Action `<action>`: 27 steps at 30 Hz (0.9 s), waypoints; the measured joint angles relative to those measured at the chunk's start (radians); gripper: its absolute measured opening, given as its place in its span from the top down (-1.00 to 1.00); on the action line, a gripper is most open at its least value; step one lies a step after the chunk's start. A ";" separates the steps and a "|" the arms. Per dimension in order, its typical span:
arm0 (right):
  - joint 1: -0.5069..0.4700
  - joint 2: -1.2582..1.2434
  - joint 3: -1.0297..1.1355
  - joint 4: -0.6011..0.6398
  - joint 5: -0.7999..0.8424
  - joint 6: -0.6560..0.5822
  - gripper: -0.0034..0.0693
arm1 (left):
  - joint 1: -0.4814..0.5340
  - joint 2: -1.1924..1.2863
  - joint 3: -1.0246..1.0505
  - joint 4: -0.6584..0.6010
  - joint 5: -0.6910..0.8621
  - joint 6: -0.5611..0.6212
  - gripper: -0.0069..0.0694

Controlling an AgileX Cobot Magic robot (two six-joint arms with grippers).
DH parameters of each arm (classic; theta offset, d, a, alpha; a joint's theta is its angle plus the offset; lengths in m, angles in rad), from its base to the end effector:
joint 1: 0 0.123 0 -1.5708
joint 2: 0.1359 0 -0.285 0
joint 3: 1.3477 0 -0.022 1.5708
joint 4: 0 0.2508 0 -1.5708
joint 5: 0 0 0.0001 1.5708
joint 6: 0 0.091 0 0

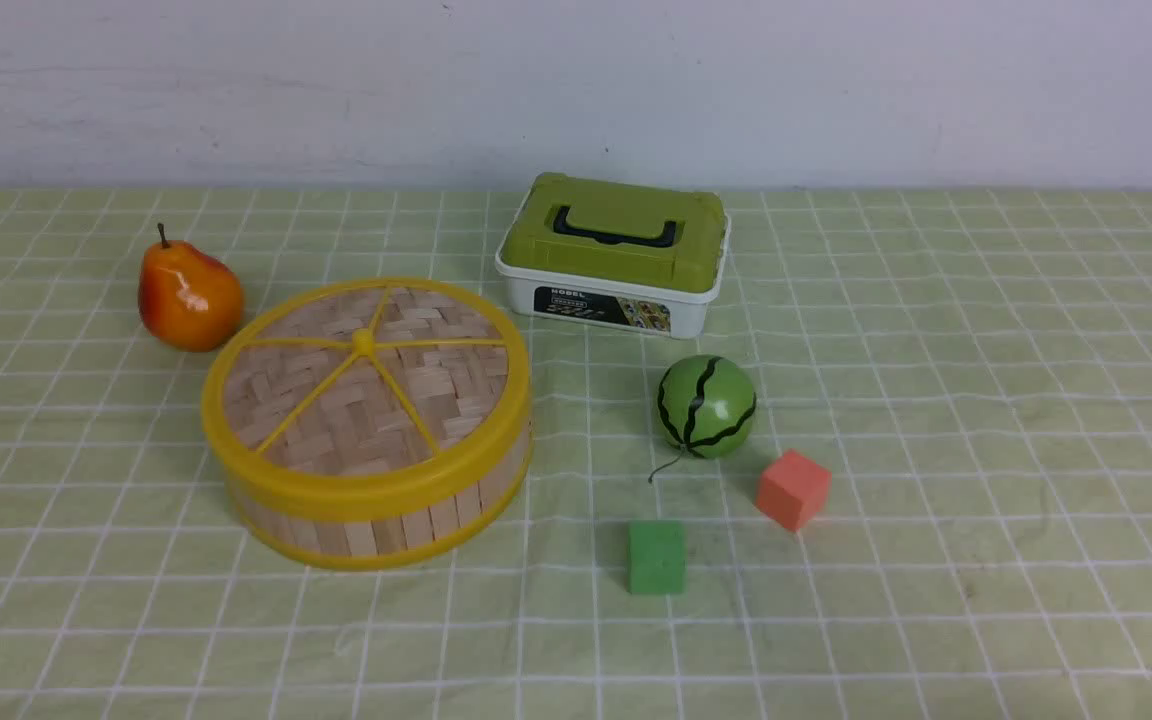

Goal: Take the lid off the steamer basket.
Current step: Use the left arm to lift the lid of the steamer

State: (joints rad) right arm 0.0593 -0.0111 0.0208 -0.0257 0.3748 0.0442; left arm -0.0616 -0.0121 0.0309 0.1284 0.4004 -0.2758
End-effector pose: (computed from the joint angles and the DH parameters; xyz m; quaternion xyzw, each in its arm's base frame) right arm 0.0525 0.0023 0.1731 -0.0129 0.8039 0.0199 0.5943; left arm 0.0521 0.0014 0.1678 -0.0535 0.8115 -0.0434 0.5803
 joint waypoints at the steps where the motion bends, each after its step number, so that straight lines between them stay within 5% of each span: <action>1: 0.000 0.000 0.000 0.000 0.000 0.000 0.40 | 0.000 0.000 0.000 0.000 0.000 0.000 0.77; 27: 0.000 0.000 0.000 0.000 0.000 0.000 0.29 | 0.000 0.000 0.000 -0.003 0.000 0.000 0.71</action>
State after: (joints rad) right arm 0.0593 -0.0111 0.0208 -0.0257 0.3748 0.0442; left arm -0.0616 -0.0121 0.0309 0.1257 0.4004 -0.2758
